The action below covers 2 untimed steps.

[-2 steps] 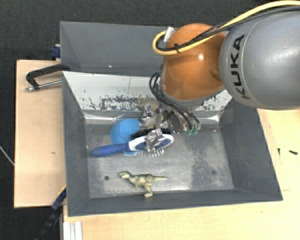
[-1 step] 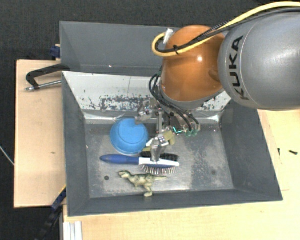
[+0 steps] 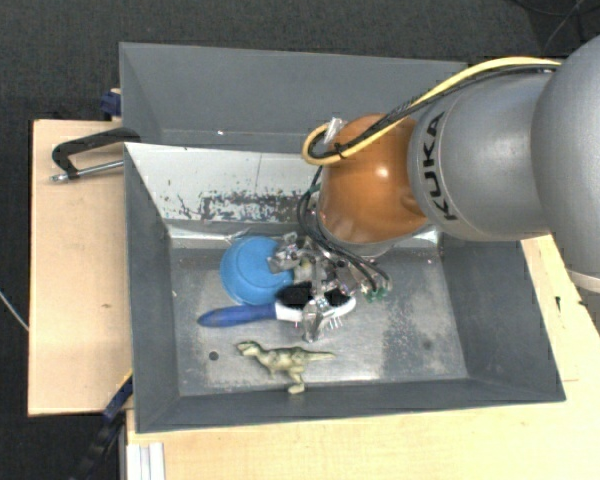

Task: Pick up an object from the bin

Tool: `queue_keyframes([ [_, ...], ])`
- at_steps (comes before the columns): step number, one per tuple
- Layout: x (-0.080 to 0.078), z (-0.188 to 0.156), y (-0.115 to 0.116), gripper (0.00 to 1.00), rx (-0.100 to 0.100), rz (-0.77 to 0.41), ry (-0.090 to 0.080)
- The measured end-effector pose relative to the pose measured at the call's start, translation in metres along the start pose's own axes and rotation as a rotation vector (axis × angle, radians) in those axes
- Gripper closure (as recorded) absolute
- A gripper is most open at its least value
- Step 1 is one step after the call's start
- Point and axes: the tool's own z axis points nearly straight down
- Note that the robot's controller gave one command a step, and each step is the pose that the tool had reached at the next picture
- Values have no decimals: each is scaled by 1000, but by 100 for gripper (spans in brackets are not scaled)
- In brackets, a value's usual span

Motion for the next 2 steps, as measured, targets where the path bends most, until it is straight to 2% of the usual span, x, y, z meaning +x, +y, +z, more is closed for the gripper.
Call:
queue_keyframes([
  [1, -4, -3, -1, 100, 2, 2, -15],
  [2, -12, -126, -10, 100, 3, -27, 8],
])
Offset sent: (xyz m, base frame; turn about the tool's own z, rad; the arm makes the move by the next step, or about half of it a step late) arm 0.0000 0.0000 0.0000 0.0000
